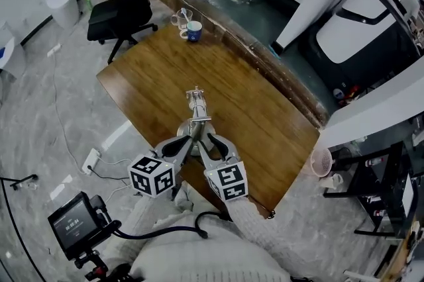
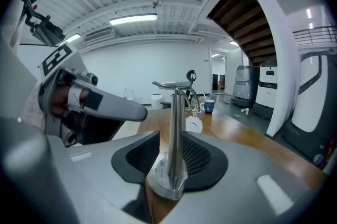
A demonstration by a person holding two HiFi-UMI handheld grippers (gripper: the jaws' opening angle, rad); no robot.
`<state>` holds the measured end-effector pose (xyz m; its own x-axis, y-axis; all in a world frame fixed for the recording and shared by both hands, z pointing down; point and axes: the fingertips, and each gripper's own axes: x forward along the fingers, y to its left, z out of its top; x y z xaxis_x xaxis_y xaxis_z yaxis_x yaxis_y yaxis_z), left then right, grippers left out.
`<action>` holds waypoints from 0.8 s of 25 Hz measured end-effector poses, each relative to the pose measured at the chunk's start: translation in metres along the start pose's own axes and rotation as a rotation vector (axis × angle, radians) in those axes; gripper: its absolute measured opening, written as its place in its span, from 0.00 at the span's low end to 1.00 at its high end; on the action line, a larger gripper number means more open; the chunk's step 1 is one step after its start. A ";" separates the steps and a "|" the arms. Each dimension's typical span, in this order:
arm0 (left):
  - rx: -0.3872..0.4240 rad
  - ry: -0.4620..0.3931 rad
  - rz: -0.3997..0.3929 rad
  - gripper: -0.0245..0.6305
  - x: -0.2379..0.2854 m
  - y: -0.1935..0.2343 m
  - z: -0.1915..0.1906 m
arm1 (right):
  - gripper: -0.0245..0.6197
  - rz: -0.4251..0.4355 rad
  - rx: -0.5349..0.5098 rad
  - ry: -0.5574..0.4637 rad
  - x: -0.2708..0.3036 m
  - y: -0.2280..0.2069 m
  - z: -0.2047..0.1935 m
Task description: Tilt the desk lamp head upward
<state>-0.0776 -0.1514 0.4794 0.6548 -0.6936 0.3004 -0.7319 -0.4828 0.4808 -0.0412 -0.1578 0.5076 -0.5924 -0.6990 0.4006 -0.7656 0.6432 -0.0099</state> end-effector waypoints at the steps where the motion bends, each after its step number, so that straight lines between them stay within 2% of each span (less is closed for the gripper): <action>1: -0.029 0.007 -0.044 0.06 0.003 0.004 0.005 | 0.20 0.002 -0.017 0.008 0.009 -0.003 -0.001; 3: -0.079 0.014 -0.110 0.13 0.009 0.014 0.016 | 0.22 -0.004 -0.047 0.008 0.026 -0.010 0.000; 5: -0.111 0.014 -0.142 0.20 0.010 0.024 0.025 | 0.22 -0.017 -0.082 0.001 0.032 -0.014 0.003; 10: -0.211 0.017 -0.257 0.26 0.015 0.038 0.041 | 0.25 -0.002 -0.170 -0.020 0.037 -0.012 0.004; 13: -0.288 0.010 -0.331 0.27 0.020 0.038 0.057 | 0.26 0.005 -0.175 -0.017 0.039 -0.011 0.006; 16: -0.419 0.022 -0.404 0.27 0.034 0.041 0.067 | 0.26 0.004 -0.175 -0.020 0.039 -0.010 0.006; 20: -0.612 0.086 -0.514 0.27 0.061 0.043 0.071 | 0.26 0.003 -0.182 -0.027 0.040 -0.010 0.007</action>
<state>-0.0832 -0.2525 0.4596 0.9123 -0.4085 -0.0304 -0.1186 -0.3345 0.9349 -0.0591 -0.1944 0.5179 -0.6033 -0.7033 0.3760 -0.7071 0.6898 0.1557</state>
